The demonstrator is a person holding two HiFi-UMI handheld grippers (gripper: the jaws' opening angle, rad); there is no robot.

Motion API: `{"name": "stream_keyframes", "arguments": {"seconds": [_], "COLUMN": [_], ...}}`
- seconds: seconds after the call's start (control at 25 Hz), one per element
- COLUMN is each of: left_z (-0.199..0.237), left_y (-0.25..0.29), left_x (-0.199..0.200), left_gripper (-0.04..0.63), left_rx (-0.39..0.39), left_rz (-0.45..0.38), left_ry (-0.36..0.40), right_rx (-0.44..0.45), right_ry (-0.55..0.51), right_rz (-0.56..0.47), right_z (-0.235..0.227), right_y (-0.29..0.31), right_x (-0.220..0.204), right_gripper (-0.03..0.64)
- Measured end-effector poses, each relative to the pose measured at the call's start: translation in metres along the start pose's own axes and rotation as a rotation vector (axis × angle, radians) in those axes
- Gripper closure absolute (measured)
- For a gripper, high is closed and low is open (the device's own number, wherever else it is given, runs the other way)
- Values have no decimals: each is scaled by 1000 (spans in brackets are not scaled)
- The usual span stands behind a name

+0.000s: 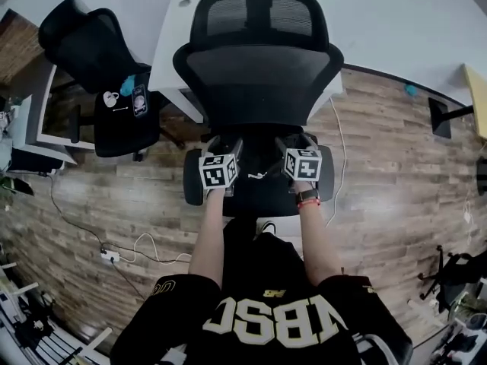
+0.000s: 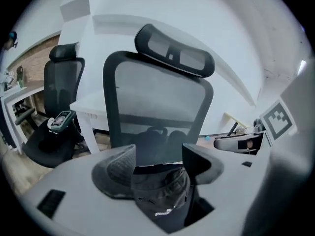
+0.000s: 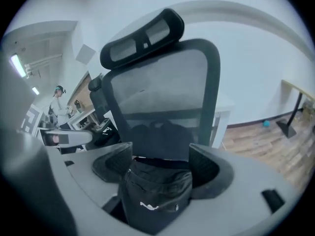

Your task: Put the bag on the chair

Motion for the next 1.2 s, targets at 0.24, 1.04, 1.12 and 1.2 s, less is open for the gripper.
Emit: {"name": "stream_keyframes", "arguments": {"seconds": [0.24, 1.04, 1.12, 1.2], "left_z": [-30, -99, -100, -101], "left_y": [-34, -159, -168, -176], "left_x": [71, 183, 179, 174], "left_gripper": [285, 561, 570, 579], "left_rx": [-6, 36, 41, 37], "left_rz": [-159, -544, -546, -541], "left_ry": [87, 227, 228, 222], "right_rx": [-83, -54, -63, -70], "right_ry": [-125, -165, -174, -176], "right_rz": [-250, -632, -635, -624], "right_z": [6, 58, 54, 49], "right_y": [-57, -203, -213, -221], "right_x": [87, 182, 179, 172], "right_gripper": [332, 599, 607, 607]}}
Point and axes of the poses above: the fingertips, and each gripper's own axes: y forward along the fingers, z to its left, x out of its top, the point moved 3 cm from there along -y, backward along the fingers, and after that the axes turned 7 degrees about -z, right-handed, at the moved point
